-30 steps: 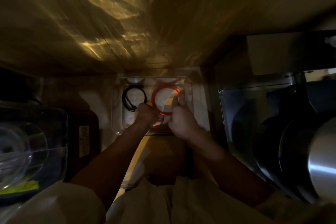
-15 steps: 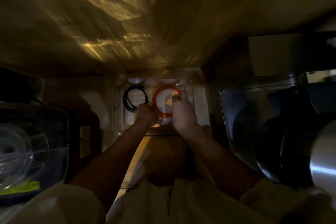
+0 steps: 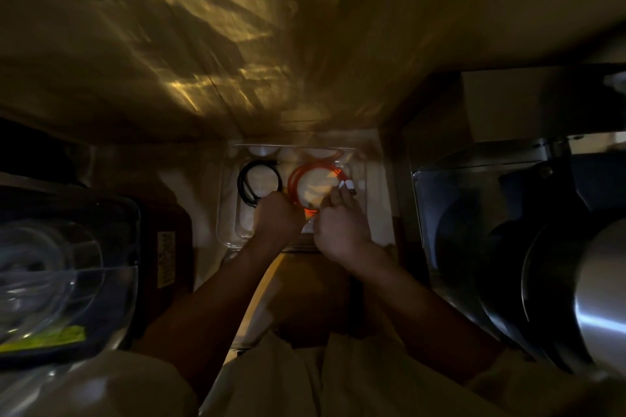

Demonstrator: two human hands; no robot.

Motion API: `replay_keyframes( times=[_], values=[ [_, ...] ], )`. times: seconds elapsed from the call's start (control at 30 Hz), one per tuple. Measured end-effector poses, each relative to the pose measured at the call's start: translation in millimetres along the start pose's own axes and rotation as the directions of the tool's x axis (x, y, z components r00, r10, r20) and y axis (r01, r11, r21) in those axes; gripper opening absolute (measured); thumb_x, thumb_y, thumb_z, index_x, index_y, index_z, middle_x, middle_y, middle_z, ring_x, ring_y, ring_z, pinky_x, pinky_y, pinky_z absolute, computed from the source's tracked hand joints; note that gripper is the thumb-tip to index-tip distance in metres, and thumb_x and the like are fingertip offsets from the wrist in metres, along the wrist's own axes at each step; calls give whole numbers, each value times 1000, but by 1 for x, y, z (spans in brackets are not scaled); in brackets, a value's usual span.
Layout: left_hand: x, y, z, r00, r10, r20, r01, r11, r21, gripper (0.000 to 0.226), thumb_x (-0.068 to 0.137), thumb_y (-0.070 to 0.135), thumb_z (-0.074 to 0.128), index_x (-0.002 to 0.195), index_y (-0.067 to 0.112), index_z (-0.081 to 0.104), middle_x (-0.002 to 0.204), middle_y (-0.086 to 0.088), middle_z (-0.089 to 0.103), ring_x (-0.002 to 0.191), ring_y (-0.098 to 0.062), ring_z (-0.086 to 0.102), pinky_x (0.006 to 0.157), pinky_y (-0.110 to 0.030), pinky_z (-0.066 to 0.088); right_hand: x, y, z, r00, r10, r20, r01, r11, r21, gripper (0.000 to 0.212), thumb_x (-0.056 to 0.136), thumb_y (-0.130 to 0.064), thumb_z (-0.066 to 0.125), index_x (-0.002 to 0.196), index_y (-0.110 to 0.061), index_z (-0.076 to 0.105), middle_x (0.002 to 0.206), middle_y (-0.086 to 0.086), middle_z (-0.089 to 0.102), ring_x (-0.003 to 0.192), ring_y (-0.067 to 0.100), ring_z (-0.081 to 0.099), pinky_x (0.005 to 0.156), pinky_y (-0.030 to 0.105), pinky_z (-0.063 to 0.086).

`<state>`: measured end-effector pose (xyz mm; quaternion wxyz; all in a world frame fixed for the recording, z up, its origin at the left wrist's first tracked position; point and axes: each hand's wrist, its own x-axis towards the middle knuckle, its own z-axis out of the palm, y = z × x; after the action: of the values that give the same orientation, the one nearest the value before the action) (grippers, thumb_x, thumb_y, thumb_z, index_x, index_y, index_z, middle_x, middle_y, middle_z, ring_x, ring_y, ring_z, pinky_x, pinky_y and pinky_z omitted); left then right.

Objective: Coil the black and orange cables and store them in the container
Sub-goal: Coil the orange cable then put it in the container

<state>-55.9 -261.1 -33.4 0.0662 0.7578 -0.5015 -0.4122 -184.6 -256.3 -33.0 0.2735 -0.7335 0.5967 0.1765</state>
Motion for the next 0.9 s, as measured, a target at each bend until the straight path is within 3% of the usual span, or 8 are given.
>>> replay_keyframes(
  times=[0.13, 0.3, 0.43, 0.57, 0.73, 0.9],
  values=[
    [-9, 1, 0, 997, 76, -13, -73, 988, 134, 24, 91, 20, 55, 88, -1, 67, 92, -22, 72, 89, -39, 68, 70, -37, 49, -5, 1, -2, 1000, -28, 10, 28, 1000, 3, 65, 99, -38, 39, 148, 3, 31, 161, 23, 19, 151, 37, 4, 120, 52, 9],
    [-15, -11, 3, 992, 126, 6, -125, 976, 178, 30, 88, 27, 56, 111, 10, 65, 99, -16, 72, 92, -36, 67, 74, -39, 52, -8, 2, 2, 998, -56, -17, 56, 998, -13, 61, 98, -40, 37, 143, 1, 42, 155, 24, 32, 149, 38, 14, 120, 52, 9],
    [-22, -16, 0, 977, 213, 5, -210, 957, 203, 31, 86, 30, 54, 111, 16, 65, 98, -11, 71, 88, -31, 66, 67, -32, 48, -14, 2, -1, 993, -84, -86, 89, 995, 49, 52, 97, -36, 42, 134, -1, 52, 147, 22, 43, 143, 35, 27, 119, 49, 18],
    [-41, -19, -7, 929, 367, -51, -343, 904, 256, 35, 86, 28, 51, 116, 13, 64, 110, -12, 67, 100, -32, 62, 81, -37, 49, -24, 2, -2, 975, -135, -175, 147, 987, 60, 47, 96, -36, 46, 131, -7, 55, 143, 19, 46, 139, 35, 32, 117, 47, 25],
    [-66, -35, -13, 822, 548, -157, -519, 833, 192, 26, 88, 14, 50, 106, 13, 68, 103, -4, 67, 99, -23, 60, 86, -36, 50, -42, 4, 2, 957, -162, -242, 189, 977, 95, 45, 99, -35, 41, 136, -12, 52, 149, 16, 43, 141, 33, 32, 116, 44, 24],
    [-104, -60, -21, 810, 484, -331, -507, 862, 20, 24, 89, 8, 59, 108, 19, 69, 104, 2, 67, 98, -12, 61, 82, -20, 44, -69, 9, 14, 909, -200, -366, 293, 931, 219, 43, 88, -32, 38, 120, -25, 65, 120, 3, 57, 114, 22, 53, 98, 39, 45]
  ],
)
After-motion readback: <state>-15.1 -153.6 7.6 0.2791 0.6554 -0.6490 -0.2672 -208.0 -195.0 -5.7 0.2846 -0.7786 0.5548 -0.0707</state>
